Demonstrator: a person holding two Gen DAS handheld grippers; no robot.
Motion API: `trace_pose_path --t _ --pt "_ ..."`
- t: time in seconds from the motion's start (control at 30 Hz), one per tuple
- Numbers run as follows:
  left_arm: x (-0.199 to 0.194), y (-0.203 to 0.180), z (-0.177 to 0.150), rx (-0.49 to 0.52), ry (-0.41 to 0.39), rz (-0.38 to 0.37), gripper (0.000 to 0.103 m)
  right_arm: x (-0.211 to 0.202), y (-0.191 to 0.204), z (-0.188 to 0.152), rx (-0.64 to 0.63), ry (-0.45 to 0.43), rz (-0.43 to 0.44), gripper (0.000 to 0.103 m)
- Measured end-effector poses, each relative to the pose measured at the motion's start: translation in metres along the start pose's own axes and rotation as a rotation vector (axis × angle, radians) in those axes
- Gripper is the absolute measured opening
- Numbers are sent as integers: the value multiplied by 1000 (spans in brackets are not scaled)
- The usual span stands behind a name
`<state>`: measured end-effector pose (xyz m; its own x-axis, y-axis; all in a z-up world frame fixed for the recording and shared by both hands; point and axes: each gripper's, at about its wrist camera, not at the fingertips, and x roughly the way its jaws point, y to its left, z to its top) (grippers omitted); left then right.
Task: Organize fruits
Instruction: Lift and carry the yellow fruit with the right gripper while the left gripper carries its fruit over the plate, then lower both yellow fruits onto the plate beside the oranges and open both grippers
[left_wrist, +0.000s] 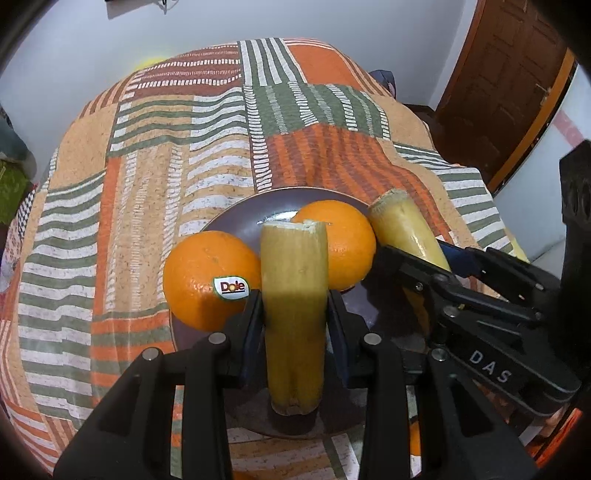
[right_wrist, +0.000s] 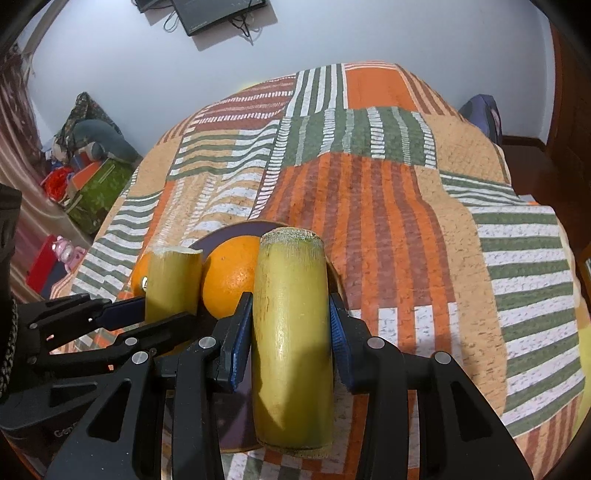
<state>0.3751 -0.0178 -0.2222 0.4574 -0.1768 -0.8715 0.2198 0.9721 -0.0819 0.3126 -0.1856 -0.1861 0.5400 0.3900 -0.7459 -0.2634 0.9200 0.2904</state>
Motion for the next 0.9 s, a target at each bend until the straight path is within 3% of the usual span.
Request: trace_pose_path --t 0.3,0.57,0.9 --pt "-9 -2 -7 12 -10 33 35 -3 0 0 3 30 7 39" --pt "-25 0 -22 26 -7 8 35 -17 -5 -21 -7 61 44 39" --pt "-13 1 -43 23 52 -12 35 -21 14 -28 -79 62 60 34"
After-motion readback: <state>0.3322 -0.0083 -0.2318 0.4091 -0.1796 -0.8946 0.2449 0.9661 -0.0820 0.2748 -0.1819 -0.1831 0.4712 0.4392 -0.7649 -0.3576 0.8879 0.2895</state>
